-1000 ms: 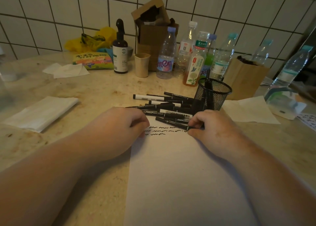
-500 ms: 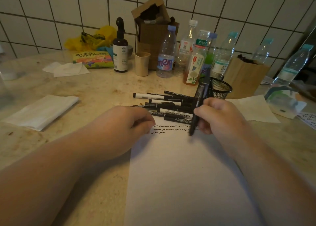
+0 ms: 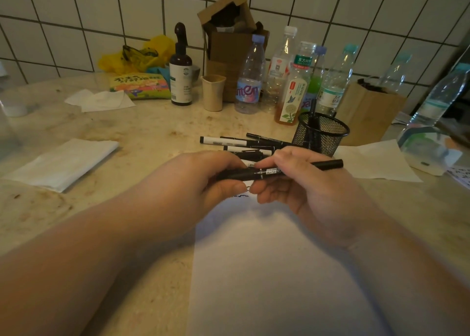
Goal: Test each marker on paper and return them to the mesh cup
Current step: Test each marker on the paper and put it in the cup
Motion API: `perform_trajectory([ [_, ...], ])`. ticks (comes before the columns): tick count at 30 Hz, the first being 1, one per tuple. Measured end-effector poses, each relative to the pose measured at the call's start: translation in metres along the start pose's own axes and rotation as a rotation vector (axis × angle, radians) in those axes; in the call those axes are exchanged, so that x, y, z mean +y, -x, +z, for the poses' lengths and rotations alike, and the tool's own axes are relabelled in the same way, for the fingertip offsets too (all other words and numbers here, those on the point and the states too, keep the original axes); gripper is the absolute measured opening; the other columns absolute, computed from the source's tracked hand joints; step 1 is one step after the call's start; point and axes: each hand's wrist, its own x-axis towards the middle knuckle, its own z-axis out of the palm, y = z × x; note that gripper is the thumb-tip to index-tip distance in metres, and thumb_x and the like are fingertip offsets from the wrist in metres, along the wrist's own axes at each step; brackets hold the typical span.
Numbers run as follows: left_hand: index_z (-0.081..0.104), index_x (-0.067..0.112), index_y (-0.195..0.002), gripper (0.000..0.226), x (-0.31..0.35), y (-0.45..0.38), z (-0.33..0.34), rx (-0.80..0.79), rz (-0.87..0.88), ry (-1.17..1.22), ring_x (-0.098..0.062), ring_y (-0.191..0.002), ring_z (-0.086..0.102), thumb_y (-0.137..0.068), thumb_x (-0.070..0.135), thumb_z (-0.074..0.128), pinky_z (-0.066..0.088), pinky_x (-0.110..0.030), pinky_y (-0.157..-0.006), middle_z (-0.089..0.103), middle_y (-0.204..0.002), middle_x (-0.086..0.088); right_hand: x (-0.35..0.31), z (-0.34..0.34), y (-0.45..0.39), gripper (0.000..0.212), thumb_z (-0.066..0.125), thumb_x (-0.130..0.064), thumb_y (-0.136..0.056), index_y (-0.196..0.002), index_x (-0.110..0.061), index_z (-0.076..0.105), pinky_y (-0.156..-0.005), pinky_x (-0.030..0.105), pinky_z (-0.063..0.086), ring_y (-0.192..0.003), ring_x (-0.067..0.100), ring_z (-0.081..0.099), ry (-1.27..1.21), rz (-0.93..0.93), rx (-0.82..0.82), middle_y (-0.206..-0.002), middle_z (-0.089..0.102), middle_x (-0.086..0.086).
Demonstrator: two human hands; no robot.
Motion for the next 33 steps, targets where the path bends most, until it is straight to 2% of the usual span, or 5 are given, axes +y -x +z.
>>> perform_trajectory([
  [6, 0.06, 0.036, -0.112, 0.028, 0.0, 0.0, 0.003, -0.044, 0.045, -0.157, 0.001, -0.074, 0.047, -0.094, 0.046, 0.042, 0.039, -0.01, -0.067, 0.052, -0.083, 0.025, 0.004, 0.007, -0.006, 0.029, 0.052, -0.008, -0.096, -0.082, 0.006, 0.074, -0.053, 0.03, 0.05, -0.056, 0.022, 0.06, -0.058, -0.013, 0.091, -0.06, 0.063, 0.016],
  [12, 0.061, 0.039, -0.089, 0.025, -0.005, 0.001, -0.011, -0.347, -0.123, -0.099, 0.009, -0.071, 0.051, -0.095, 0.048, 0.039, 0.034, -0.015, -0.058, 0.058, -0.071, 0.022, 0.0, -0.005, -0.009, 0.029, 0.05, -0.001, -0.081, -0.06, 0.0, 0.069, -0.051, 0.032, 0.037, -0.046, 0.02, 0.052, -0.104, 0.013, 0.155, -0.055, 0.057, 0.012],
  [17, 0.065, 0.039, -0.096, 0.027, -0.014, -0.002, -0.017, -0.1, -0.235, -0.061, 0.004, -0.069, 0.052, -0.096, 0.047, 0.04, 0.035, -0.014, -0.059, 0.059, -0.073, 0.017, 0.002, -0.023, -0.013, 0.038, 0.054, -0.017, -0.095, -0.064, -0.008, 0.075, -0.051, 0.03, 0.04, -0.048, 0.017, 0.053, 0.017, 0.144, 0.422, -0.055, 0.061, 0.01],
  [22, 0.058, 0.045, -0.097, 0.017, -0.008, -0.001, -0.008, -0.043, -0.238, -0.119, 0.002, -0.065, 0.052, -0.093, 0.052, 0.043, 0.033, -0.016, -0.054, 0.058, -0.071, 0.016, 0.008, -0.019, -0.013, 0.021, 0.061, -0.017, -0.094, -0.083, -0.006, 0.075, -0.053, 0.034, 0.046, -0.056, 0.025, 0.058, 0.338, 0.203, 0.378, -0.061, 0.066, 0.011],
  [33, 0.063, 0.037, -0.095, 0.019, -0.018, -0.002, 0.001, -0.051, -0.287, -0.13, -0.001, -0.08, 0.056, -0.095, 0.048, 0.047, 0.049, -0.025, -0.075, 0.066, -0.092, 0.015, 0.011, -0.015, -0.014, 0.018, 0.057, -0.007, -0.093, -0.083, 0.0, 0.071, -0.057, 0.035, 0.051, -0.051, 0.024, 0.062, 0.319, 0.208, 0.347, -0.059, 0.067, 0.014],
])
